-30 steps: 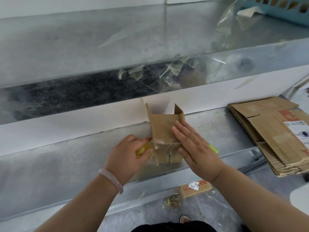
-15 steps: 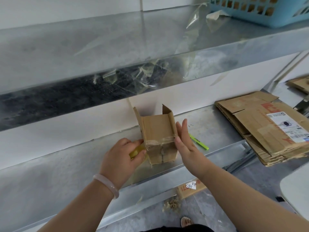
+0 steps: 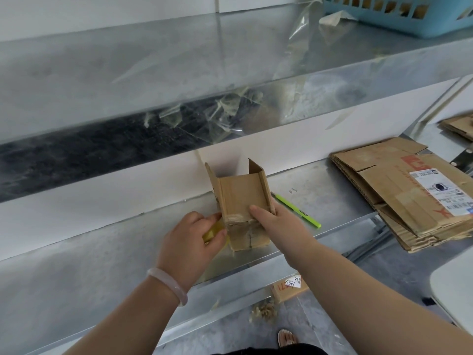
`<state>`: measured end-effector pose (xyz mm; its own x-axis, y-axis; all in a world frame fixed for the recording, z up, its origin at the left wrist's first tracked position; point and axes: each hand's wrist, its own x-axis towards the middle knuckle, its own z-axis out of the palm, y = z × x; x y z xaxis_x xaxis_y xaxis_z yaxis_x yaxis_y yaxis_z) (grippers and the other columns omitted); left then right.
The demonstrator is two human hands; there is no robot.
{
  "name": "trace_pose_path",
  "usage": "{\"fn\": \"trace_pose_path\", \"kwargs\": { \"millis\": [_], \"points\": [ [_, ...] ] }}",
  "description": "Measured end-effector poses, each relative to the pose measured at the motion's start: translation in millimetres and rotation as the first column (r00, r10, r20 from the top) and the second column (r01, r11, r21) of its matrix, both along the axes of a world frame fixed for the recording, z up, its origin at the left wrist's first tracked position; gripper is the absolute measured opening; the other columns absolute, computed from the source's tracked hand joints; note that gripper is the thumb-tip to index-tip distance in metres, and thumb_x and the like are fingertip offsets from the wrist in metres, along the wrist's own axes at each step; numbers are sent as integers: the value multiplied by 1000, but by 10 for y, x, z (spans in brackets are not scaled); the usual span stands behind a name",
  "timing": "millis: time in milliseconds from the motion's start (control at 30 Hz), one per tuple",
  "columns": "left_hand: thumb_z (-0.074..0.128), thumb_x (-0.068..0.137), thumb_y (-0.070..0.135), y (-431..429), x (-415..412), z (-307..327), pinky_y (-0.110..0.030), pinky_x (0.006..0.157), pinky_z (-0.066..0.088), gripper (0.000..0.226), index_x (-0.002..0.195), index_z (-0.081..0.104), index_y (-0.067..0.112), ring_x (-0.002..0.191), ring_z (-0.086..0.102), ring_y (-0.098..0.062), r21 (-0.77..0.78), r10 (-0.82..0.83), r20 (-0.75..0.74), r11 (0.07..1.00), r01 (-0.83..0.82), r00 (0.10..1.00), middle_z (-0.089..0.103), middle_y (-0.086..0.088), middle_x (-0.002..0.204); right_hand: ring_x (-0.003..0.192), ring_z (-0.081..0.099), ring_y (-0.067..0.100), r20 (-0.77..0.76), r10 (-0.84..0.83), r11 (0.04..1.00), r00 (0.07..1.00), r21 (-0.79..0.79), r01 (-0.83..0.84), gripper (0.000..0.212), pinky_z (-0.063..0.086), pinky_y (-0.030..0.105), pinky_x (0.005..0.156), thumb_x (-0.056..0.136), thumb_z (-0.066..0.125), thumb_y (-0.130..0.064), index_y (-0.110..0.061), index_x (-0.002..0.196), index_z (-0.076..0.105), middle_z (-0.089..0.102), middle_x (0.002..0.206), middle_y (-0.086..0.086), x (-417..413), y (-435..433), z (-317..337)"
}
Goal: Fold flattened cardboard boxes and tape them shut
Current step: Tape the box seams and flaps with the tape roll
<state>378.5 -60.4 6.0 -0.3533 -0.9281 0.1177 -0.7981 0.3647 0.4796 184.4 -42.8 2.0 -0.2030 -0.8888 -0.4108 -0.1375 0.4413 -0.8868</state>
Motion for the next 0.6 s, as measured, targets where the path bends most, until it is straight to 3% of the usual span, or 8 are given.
{"fn": "trace_pose_path", "kwargs": {
  "millis": [167,267,300,367,467,600],
  "points": [
    [51,91,47,-1,-28,8,-11,59,31,36,123,62,33,77,50,-7,7,-11,13,1000,11,1000,49,11,88,106,57,16,-31,-1,998,1000,59,3,19,44,43,104,101,43,-45,-34,108,56,63,109,-5,-1,-11,57],
    [51,91,48,4,-33,2,-11,60,32,38,124,62,33,77,50,-7,5,-4,3,1000,4,1000,49,11,88,126,49,23,-57,13,995,998,104,-7,51,37,47,112,100,32,-55,-27,139,45,55,132,-1,-22,-2,105],
    [51,91,48,3,-23,0,-11,60,31,39,125,62,32,76,50,-7,6,-1,-1,1000,1,1000,49,11,88,129,45,23,-53,18,993,998,113,-12,56,35,48,113,99,30,-59,-25,142,43,51,137,1,-31,-2,117],
    [52,91,48,2,-5,-6,-11,59,31,38,125,62,32,76,49,-7,10,-3,-2,1000,3,1000,49,11,87,120,48,19,-33,27,995,999,98,-24,44,36,45,111,100,29,-56,-25,124,48,54,125,1,-60,14,135],
    [50,91,49,4,-7,-13,-11,61,32,39,126,61,33,77,50,-6,6,-17,4,1000,17,1000,49,11,88,91,54,11,-173,128,991,977,47,-122,32,43,29,86,106,25,-42,-24,111,50,56,95,-3,-66,20,168],
    [51,92,49,-1,-12,-18,-12,61,33,39,126,60,33,78,51,-7,-5,-18,18,1000,18,1000,50,10,90,72,51,11,-352,207,978,913,64,-197,29,37,22,58,106,25,-31,-18,107,51,54,80,-1,-88,-23,171]
  ]
}}
